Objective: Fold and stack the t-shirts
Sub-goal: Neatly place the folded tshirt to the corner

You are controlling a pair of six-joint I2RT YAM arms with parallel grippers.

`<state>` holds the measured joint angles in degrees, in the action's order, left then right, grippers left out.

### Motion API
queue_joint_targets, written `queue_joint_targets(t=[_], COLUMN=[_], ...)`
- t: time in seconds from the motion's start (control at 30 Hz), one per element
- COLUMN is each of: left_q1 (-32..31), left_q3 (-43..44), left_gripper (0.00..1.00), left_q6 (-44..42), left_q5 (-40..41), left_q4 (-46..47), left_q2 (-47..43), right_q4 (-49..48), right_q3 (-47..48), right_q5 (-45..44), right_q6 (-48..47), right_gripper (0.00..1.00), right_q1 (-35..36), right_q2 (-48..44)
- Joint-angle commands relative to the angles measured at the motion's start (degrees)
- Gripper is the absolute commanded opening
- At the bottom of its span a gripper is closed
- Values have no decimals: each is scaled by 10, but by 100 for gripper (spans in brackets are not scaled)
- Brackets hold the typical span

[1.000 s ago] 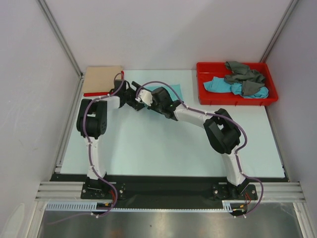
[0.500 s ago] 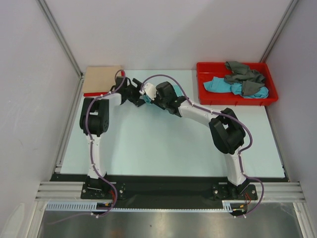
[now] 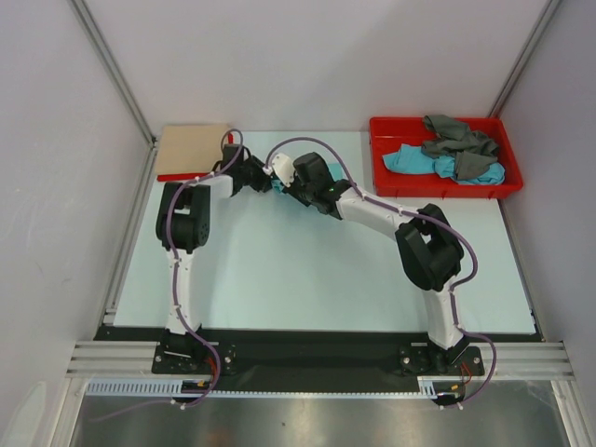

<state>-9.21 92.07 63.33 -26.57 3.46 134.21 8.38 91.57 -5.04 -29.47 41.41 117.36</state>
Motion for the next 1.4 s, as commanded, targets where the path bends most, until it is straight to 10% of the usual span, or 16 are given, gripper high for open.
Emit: queue_joint_targets(t=[0.0, 0.1, 0.23, 0.67, 1.13, 1.37], left_q1=[-3, -4, -4, -6, 28, 52], left_q3=[35, 43, 83, 194, 463, 464], left_gripper=[26, 4, 0, 1, 0, 0], left_q6=[-82, -117, -192, -492, -606, -589], left_q5=[29, 37, 42, 191, 249, 216], left_q4=[1, 0, -53, -276, -377, -353], left_q2=[10, -5, -32, -149, -91, -87], right_q4=[3, 48, 109, 176, 188, 179], right_q3=[14, 25, -6, -265, -271, -240], right_q5=[-7, -47, -78, -87, -69, -52], right_q6=[47, 94, 199, 292, 296, 304], right_gripper=[17, 62, 83, 88, 88, 88], right_q1=[9, 17, 17, 33, 39, 27], right_q2=[-50, -68, -139, -427, -399, -354])
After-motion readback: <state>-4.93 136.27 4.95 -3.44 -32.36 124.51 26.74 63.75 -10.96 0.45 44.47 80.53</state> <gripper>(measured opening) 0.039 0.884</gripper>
